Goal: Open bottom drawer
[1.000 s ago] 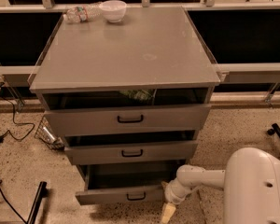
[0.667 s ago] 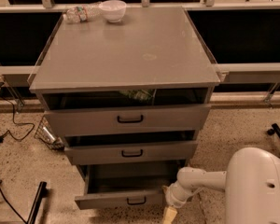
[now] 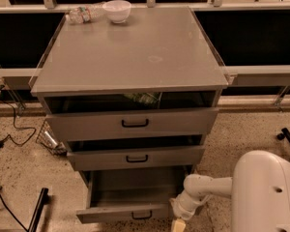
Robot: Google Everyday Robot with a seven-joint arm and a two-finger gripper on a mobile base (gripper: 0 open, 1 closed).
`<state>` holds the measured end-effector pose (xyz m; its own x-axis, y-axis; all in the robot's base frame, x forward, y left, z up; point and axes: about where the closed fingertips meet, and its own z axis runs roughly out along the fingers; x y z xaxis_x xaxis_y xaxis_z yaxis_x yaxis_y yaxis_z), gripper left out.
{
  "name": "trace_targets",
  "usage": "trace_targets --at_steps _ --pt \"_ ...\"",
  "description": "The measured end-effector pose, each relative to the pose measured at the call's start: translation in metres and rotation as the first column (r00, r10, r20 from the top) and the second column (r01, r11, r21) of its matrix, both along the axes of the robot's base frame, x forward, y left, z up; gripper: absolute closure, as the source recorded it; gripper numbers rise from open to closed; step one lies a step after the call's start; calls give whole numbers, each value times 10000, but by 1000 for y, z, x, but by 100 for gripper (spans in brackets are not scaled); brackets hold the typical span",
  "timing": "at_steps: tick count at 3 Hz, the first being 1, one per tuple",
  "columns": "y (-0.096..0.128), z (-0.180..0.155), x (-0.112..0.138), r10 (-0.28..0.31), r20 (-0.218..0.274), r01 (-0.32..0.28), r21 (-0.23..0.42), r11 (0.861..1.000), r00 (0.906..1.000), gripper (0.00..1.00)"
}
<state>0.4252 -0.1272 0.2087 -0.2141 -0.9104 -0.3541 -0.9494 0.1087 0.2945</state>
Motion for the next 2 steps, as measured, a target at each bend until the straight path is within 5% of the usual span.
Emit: trace_targets --at_steps 2 --pt "-9 9 -32 12 -782 -41 -370 9993 9969 0"
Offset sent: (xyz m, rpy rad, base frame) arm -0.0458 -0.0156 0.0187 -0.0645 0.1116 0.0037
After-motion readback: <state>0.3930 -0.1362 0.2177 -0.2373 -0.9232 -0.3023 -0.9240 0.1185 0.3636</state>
